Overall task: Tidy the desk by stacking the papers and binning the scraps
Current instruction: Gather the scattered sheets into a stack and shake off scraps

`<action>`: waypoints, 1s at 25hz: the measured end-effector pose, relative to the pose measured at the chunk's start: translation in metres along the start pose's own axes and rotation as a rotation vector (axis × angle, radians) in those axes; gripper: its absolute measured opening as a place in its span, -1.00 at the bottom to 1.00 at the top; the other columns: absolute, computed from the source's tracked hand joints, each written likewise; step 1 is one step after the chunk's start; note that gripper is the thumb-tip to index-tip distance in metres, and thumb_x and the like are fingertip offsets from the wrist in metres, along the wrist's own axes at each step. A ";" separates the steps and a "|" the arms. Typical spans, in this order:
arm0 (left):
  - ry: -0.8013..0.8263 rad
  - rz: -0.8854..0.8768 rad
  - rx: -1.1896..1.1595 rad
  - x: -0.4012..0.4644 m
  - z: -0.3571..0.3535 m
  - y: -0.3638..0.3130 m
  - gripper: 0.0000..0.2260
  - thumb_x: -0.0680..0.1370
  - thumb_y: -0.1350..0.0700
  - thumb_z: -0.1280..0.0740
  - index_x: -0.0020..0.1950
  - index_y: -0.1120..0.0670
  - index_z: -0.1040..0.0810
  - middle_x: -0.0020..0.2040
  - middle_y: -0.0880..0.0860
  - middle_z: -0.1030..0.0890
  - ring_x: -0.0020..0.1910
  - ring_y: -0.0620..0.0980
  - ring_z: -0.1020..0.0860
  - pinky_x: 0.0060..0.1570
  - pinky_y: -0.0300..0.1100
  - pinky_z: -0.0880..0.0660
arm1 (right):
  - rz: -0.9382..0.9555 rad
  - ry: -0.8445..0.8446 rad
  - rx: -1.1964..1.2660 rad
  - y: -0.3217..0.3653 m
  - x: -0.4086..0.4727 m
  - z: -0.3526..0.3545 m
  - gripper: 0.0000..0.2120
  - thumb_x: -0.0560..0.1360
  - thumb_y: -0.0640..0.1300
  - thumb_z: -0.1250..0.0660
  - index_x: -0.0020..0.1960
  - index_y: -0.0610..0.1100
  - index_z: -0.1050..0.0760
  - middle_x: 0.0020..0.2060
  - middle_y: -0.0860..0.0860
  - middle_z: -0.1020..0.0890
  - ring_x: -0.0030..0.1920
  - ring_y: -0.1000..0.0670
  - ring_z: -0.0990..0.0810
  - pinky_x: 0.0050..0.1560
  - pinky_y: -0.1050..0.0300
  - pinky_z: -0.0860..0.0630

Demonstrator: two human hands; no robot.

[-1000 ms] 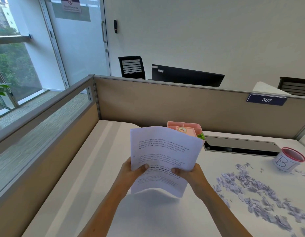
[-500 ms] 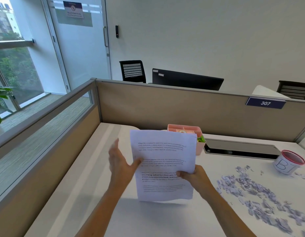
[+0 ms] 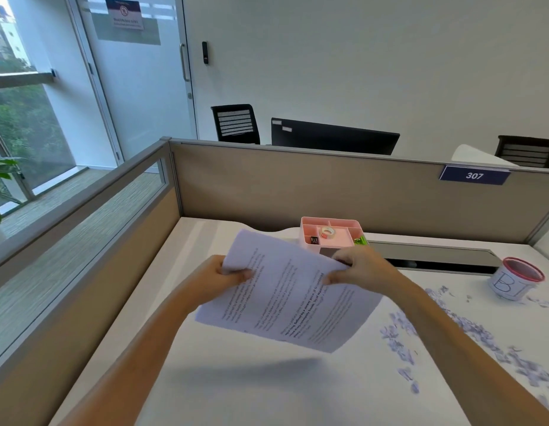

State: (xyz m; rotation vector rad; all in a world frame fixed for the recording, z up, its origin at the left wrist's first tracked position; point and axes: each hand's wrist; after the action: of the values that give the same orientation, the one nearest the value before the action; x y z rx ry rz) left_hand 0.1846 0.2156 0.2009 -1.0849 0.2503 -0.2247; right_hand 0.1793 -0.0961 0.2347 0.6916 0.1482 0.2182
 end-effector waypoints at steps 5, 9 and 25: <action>-0.044 0.058 -0.393 -0.006 0.008 0.038 -0.64 0.39 -0.07 -0.44 0.09 0.10 -0.62 0.02 0.13 -0.69 0.00 0.21 -0.65 0.10 0.20 -0.55 | -0.051 -0.099 0.816 -0.031 -0.006 0.004 -0.40 0.17 0.06 -0.62 0.14 -0.03 -0.50 -0.02 -0.11 -0.68 -0.11 -0.10 -0.70 -0.23 0.06 -0.62; -0.046 0.077 -0.503 -0.004 0.004 0.056 -0.73 0.44 0.00 -0.44 0.09 0.08 -0.64 0.03 0.15 -0.69 -0.02 0.19 -0.67 -0.07 0.09 -0.61 | -0.179 0.138 0.882 -0.049 -0.013 -0.037 -0.49 0.29 -0.11 -0.55 0.20 -0.11 -0.50 0.05 -0.14 -0.68 0.04 -0.18 -0.67 -0.05 -0.11 -0.63; -0.239 0.158 -0.499 0.017 -0.050 0.105 -0.70 0.30 -0.12 -0.51 -0.02 -0.06 -0.67 -0.05 -0.03 -0.72 -0.06 -0.03 -0.68 -0.01 -0.01 -0.60 | -0.321 -0.386 0.856 -0.081 0.002 -0.122 -0.74 0.30 -0.20 -0.56 -0.07 0.04 -0.64 -0.14 0.05 -0.74 -0.12 0.03 -0.71 -0.27 0.25 -0.59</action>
State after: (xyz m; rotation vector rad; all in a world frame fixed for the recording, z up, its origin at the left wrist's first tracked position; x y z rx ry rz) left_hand 0.1917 0.2159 0.0836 -1.5642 0.1785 0.1185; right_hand 0.1681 -0.0810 0.0893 1.5272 -0.0294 -0.3151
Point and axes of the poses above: each hand's wrist, its own x-axis towards the middle knuckle, its own z-axis out of the back of the hand, y = z × x
